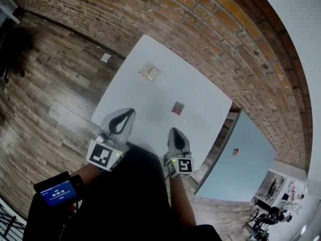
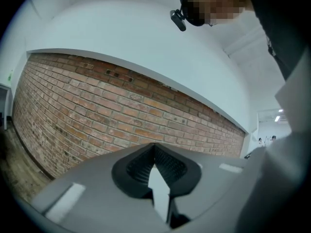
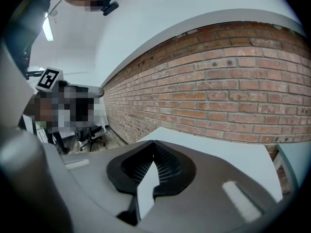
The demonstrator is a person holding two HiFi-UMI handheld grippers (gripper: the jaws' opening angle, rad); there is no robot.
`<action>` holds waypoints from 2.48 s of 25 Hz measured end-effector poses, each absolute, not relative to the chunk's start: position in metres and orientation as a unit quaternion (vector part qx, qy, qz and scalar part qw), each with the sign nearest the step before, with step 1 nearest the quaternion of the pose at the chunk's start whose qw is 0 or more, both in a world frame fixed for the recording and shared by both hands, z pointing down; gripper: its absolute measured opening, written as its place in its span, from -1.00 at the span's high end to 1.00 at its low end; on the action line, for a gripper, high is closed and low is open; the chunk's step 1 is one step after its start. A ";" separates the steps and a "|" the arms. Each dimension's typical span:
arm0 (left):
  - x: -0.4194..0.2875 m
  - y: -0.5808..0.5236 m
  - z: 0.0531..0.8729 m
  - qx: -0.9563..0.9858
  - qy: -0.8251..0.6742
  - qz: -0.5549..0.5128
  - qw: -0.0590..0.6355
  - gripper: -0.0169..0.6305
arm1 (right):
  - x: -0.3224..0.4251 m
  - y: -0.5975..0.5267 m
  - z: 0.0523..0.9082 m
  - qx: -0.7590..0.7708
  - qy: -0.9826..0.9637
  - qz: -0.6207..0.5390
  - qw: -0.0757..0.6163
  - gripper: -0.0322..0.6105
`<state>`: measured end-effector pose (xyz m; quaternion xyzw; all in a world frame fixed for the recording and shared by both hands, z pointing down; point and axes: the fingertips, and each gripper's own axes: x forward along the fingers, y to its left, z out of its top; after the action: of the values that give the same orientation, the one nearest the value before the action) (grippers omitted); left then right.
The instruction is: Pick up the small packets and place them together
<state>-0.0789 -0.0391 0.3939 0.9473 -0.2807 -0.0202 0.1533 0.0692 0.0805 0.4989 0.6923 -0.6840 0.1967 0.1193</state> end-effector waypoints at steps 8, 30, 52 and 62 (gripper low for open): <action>-0.092 -0.035 0.378 0.951 -0.286 -0.037 0.111 0.95 | 0.065 0.053 0.470 0.712 -0.683 0.121 0.113 0.89; -0.036 -0.030 0.378 0.937 -0.339 -0.001 0.081 0.95 | 0.100 0.052 0.419 0.740 -0.666 0.066 0.071 0.89; -0.052 -0.081 0.366 0.953 -0.295 0.006 0.069 0.95 | 0.058 -0.044 0.421 0.702 -0.705 0.094 0.024 0.89; -0.075 -0.117 0.372 0.955 -0.278 -0.012 0.105 0.95 | 0.035 -0.074 0.438 0.719 -0.684 0.097 0.074 0.77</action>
<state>-0.0745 -0.1170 0.3718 0.9546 -0.2782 -0.0122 0.1055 0.0351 -0.0736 0.4380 0.7192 -0.6840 0.0965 0.0739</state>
